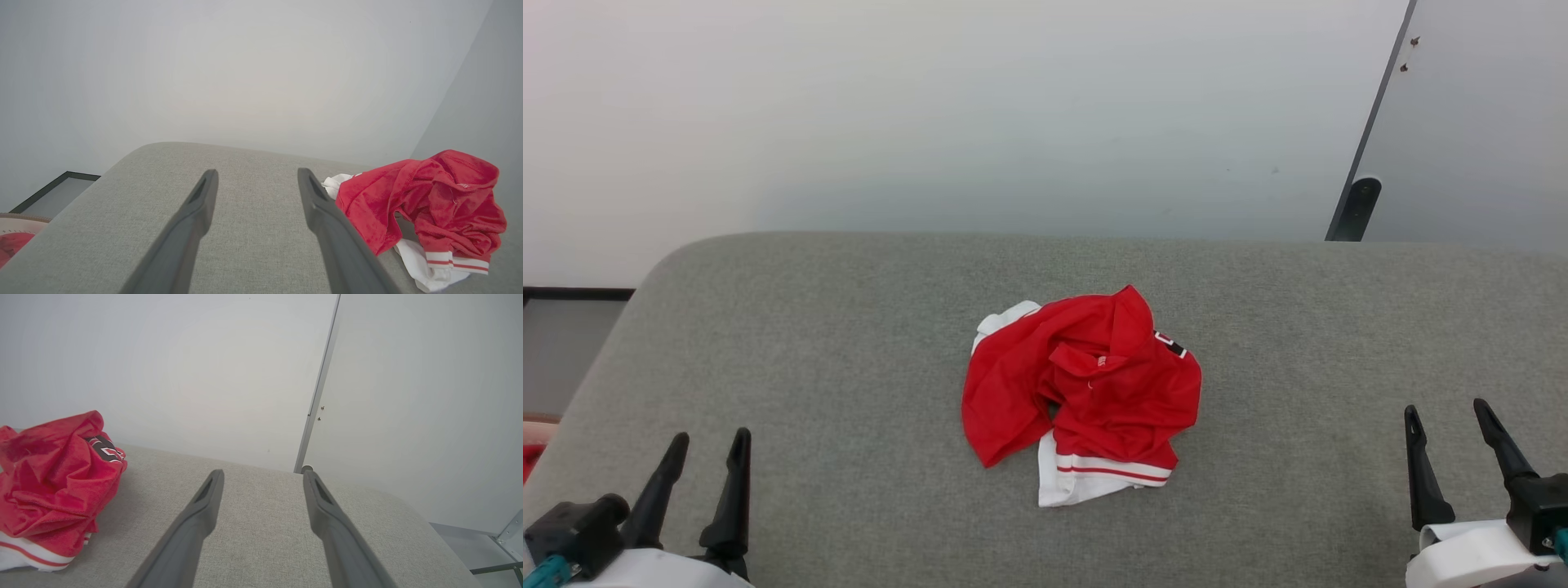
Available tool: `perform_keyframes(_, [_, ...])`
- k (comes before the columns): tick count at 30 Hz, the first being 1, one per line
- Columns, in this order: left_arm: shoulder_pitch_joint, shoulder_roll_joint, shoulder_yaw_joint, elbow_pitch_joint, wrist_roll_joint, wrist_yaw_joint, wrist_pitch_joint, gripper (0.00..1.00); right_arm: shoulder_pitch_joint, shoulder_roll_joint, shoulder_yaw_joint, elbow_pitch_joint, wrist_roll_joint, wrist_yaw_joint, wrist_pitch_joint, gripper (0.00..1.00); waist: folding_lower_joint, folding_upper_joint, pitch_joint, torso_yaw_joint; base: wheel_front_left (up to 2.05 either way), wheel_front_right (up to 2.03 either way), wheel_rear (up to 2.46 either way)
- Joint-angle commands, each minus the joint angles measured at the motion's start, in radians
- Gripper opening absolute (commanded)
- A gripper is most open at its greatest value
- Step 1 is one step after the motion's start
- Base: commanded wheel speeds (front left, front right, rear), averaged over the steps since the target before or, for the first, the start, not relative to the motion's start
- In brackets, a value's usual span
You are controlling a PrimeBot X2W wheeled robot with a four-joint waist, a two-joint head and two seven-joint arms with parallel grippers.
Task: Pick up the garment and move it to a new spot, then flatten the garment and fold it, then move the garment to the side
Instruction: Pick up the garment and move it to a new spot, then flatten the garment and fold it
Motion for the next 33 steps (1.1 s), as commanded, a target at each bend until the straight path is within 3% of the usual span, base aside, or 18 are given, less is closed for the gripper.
perform_keyframes(1, [0.009,0.002,0.004,0.000,-0.006,0.001,-0.008,1.00,0.017,0.000,-0.001,-0.004,-0.009,0.000,-0.001,1.00,0.0000,-0.0001,0.001,0.001,0.00,0.00,0.00])
perform_keyframes(21, [-0.041,0.018,-0.007,-0.001,-0.026,0.008,0.032,1.00,0.002,0.005,0.034,0.002,-0.007,0.000,-0.001,1.00,0.0000,-0.0001,0.020,0.023,0.00,0.00,0.00])
perform_keyframes(27, [-0.105,0.037,-0.027,-0.033,-0.061,-0.006,0.128,1.00,-0.022,-0.007,0.056,0.002,0.005,0.000,-0.001,1.00,0.0000,-0.0001,0.047,-0.014,0.00,0.00,0.00])
perform_keyframes(33, [-0.233,0.079,-0.054,-0.075,-0.117,0.002,0.329,1.00,-0.050,-0.016,0.062,-0.011,0.014,0.000,-0.001,1.00,0.0000,-0.0001,0.115,-0.066,0.00,0.00,0.00])
